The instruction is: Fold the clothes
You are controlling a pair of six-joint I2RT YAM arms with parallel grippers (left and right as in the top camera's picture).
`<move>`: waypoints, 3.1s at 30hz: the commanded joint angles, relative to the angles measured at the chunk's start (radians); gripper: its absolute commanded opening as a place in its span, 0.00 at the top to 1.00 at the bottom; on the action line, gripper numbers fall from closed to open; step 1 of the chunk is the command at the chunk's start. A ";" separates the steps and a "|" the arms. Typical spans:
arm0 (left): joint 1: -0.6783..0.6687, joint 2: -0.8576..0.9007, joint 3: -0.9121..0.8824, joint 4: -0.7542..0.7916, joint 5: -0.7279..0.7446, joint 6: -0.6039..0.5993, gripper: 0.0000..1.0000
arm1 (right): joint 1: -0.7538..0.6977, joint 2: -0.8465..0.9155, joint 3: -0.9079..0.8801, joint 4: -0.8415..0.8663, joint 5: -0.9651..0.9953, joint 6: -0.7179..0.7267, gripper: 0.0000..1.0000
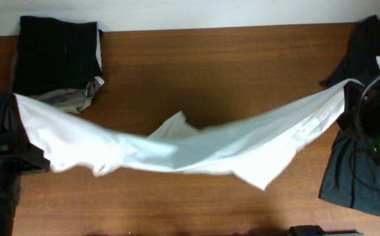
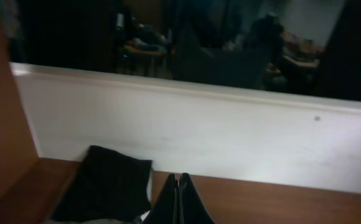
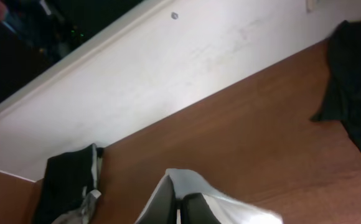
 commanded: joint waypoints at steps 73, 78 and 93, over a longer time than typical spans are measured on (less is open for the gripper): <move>-0.003 1.268 -0.019 0.019 -0.047 -0.008 1.00 | 0.005 1.089 -0.214 0.056 0.019 -0.321 0.96; -0.003 1.268 -0.019 0.019 -0.047 -0.008 0.99 | 0.005 1.089 -0.212 0.053 0.019 -0.321 0.95; -0.003 1.268 -0.019 0.020 -0.047 -0.008 0.99 | 0.005 1.089 -0.212 0.045 0.011 -0.321 0.87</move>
